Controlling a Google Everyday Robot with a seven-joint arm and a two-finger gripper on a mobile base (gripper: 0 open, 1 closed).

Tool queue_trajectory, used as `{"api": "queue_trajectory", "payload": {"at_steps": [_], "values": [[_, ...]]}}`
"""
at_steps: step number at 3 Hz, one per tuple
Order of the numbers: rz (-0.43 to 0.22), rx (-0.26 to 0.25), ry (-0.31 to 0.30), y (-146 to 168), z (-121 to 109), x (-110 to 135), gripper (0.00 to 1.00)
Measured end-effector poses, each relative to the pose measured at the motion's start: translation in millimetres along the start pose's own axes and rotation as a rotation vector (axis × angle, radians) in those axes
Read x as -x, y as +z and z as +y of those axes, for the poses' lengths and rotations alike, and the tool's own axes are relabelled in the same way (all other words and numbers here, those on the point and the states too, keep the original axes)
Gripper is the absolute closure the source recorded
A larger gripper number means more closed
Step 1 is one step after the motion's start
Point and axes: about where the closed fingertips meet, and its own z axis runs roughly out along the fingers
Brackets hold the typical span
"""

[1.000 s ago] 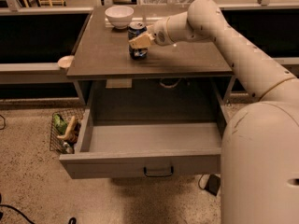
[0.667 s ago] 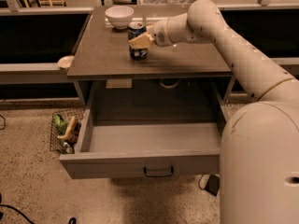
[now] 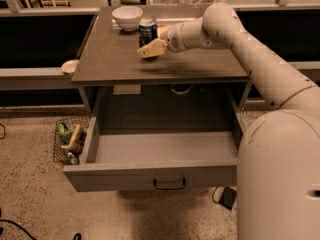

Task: Pick pepsi can from top drawer and place on counter

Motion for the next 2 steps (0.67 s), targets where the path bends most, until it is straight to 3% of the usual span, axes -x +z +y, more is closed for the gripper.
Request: {"api": "queue_trajectory", "payload": {"at_steps": [1,2], "values": [[0.0,-0.015,0.01,-7,1,-2,0.0],[-0.02,-0.066,0.008,-30,6,1,0.0]]}}
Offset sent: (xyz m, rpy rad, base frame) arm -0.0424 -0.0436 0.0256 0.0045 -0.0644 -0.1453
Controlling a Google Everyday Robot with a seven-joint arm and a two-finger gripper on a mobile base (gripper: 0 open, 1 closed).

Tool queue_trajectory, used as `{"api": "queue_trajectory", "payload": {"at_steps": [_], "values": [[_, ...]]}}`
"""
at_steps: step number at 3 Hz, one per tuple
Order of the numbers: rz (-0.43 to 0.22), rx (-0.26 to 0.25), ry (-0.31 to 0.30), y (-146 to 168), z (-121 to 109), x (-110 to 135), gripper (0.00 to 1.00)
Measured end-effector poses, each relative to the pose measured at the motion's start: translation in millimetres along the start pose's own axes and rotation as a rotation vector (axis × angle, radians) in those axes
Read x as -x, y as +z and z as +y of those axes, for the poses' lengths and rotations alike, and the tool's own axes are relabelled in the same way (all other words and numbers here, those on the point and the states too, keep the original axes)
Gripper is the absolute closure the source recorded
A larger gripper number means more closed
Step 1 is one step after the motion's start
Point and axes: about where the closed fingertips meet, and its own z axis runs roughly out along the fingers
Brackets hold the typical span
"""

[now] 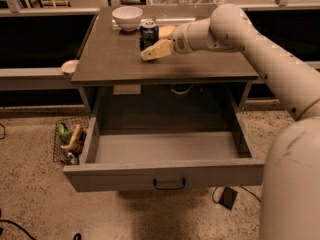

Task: Pick pepsi can from top drawer and place on counter

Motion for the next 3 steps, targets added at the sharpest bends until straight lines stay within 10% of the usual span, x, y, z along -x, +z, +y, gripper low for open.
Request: {"api": "queue_trajectory", "payload": {"at_steps": [3], "values": [[-0.025,-0.079,-0.009,-51,26,-8,0.0]]}}
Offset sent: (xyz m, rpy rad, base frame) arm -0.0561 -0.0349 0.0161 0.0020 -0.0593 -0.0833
